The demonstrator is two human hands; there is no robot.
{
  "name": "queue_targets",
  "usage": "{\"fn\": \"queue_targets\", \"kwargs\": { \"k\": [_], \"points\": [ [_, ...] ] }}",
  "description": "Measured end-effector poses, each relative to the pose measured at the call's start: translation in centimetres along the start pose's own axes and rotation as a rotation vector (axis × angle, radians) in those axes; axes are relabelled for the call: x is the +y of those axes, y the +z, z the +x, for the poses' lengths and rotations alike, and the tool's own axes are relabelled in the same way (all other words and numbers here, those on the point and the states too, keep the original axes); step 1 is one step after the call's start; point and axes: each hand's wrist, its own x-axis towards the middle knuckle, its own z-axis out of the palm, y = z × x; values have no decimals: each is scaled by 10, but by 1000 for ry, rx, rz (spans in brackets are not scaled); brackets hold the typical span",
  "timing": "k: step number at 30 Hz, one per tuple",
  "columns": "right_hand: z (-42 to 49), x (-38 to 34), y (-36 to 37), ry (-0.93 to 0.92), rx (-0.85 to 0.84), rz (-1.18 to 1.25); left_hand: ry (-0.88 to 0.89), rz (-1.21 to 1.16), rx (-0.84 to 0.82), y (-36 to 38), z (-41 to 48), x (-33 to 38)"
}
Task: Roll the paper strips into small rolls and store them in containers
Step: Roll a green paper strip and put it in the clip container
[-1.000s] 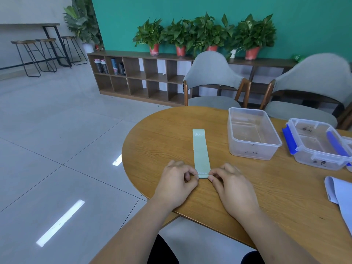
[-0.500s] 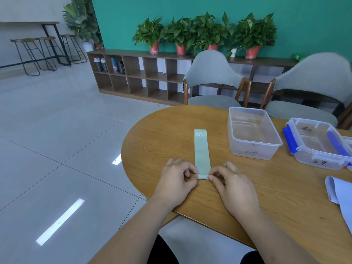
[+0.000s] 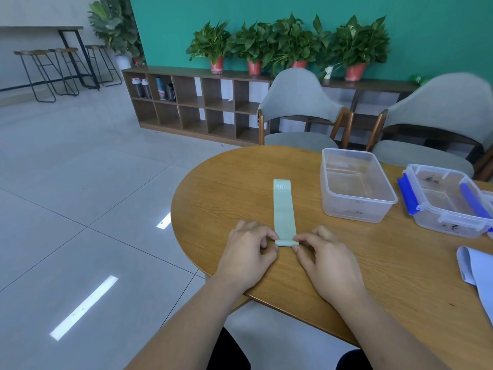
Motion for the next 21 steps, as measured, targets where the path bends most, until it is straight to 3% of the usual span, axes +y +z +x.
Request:
{"fn": "queue_targets", "kwargs": {
  "k": [21],
  "points": [
    [3, 0, -3, 45, 12, 141, -41, -16, -18, 0, 1, 1]
  ]
}}
